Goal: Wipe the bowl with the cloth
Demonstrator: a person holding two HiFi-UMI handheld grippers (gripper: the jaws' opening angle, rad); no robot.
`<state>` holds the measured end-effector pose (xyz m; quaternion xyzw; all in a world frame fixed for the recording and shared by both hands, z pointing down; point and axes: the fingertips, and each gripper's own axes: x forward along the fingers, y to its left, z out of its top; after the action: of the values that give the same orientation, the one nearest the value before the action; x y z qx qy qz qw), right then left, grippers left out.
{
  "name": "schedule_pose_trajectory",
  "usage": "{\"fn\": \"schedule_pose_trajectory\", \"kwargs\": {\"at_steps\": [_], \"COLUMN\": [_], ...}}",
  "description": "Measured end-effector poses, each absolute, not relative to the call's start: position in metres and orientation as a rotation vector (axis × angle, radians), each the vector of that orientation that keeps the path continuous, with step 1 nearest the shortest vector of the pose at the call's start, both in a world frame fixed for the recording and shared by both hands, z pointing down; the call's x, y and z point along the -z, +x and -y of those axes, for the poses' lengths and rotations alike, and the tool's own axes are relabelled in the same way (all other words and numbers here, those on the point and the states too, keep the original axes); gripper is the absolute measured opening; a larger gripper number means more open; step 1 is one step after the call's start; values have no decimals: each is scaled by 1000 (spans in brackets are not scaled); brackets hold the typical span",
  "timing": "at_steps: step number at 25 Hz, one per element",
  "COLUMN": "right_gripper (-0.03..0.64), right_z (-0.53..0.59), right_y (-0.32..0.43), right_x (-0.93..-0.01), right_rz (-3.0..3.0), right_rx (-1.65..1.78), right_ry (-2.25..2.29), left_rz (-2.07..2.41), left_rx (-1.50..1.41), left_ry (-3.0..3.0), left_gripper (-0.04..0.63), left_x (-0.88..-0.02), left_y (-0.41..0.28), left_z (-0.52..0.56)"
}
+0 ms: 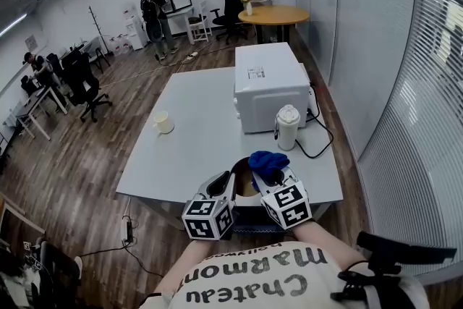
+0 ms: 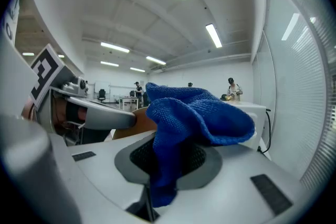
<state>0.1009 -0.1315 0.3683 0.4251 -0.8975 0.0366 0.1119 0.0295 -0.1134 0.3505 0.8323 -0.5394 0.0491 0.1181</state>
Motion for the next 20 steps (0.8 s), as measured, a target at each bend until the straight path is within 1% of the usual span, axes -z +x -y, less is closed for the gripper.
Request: {"fn": "schedule_pose_trajectory", "kwargs": {"at_steps": [6,13,20], "right_gripper": [67,67,67], "right_z": [116,106,115], "right_y": [72,48,28], "right_x": [-356,-354,-365], "right_rz": [2837,2853,2765], "right_rx": [-522,-610,-546], "right_ry": [1042,992,1082], "left_rz": [1532,1546,1516], "left_rx": [-18,148,111], "left_ry": [2486,2436,2473], "left_gripper": [49,51,52], "left_x": [-337,-322,-319], "left_y": [37,15,5], "left_z": [113,109,108]}}
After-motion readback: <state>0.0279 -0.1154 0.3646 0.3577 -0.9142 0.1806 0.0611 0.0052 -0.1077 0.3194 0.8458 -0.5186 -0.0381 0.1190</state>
